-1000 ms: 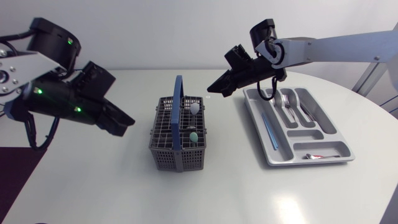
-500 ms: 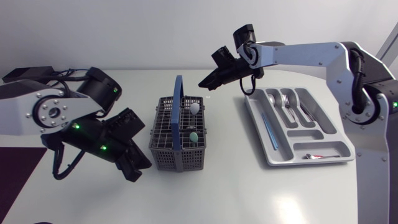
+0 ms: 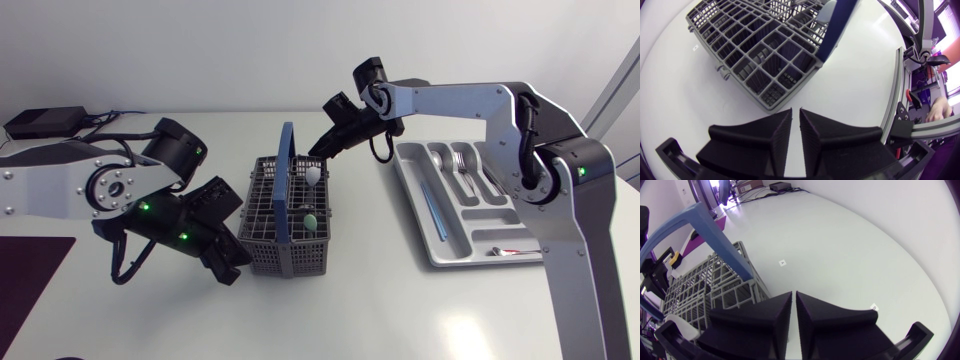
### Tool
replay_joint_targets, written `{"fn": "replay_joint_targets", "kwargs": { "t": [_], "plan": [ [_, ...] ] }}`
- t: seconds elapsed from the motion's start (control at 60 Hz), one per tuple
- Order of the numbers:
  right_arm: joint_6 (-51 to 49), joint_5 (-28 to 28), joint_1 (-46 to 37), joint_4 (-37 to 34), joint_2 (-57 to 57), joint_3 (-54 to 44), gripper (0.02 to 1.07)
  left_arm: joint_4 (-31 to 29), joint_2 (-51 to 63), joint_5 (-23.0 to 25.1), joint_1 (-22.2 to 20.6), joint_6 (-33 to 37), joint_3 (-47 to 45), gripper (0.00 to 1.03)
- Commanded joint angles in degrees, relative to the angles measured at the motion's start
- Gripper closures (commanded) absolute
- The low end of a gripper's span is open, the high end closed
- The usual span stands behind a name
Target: Unload the cutlery basket into the drawer organizer.
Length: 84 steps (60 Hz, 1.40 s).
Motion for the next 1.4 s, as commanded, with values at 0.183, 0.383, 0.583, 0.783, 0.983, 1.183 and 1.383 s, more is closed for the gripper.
{"fn": "replay_joint_targets", "kwargs": {
  "t": [0.183, 0.383, 0.583, 0.783, 0.983, 1.183, 1.383],
  "plan": [
    [-3.8, -0.9, 0.1, -0.5, -5.8, -10.8, 0.93, 4.0, 3.5, -0.2, 5.4, 1.2, 1.1, 0.89],
    [-4.0, -2.7, 0.6, 2.9, -14.1, -21.4, 0.93, 4.8, 5.1, -0.2, 9.8, 3.7, 3.1, 0.88],
    [-3.8, -3.3, 2.8, 4.9, -20.1, -29.3, 0.93, 6.0, 7.7, -0.1, 12.9, 5.2, 5.7, 0.88],
    [-3.5, -2.8, 3.7, 7.0, -26.4, -36.7, 0.93, 7.3, 12.7, 0.0, 13.5, 5.1, 10.6, 0.88],
    [-3.9, -3.0, 2.3, 8.7, -29.6, -42.4, 0.93, 8.3, 18.4, 0.0, 13.2, 4.4, 17.0, 0.88],
    [-4.3, -3.1, 2.3, 10.8, -33.3, -48.9, 0.93, 8.8, 23.0, 0.1, 12.4, 2.5, 23.0, 0.88],
    [-4.0, -2.1, 1.0, 12.5, -34.4, -50.0, 0.93, 9.6, 24.1, 1.0, 12.6, 1.6, 24.2, 0.88]
  ]
}}
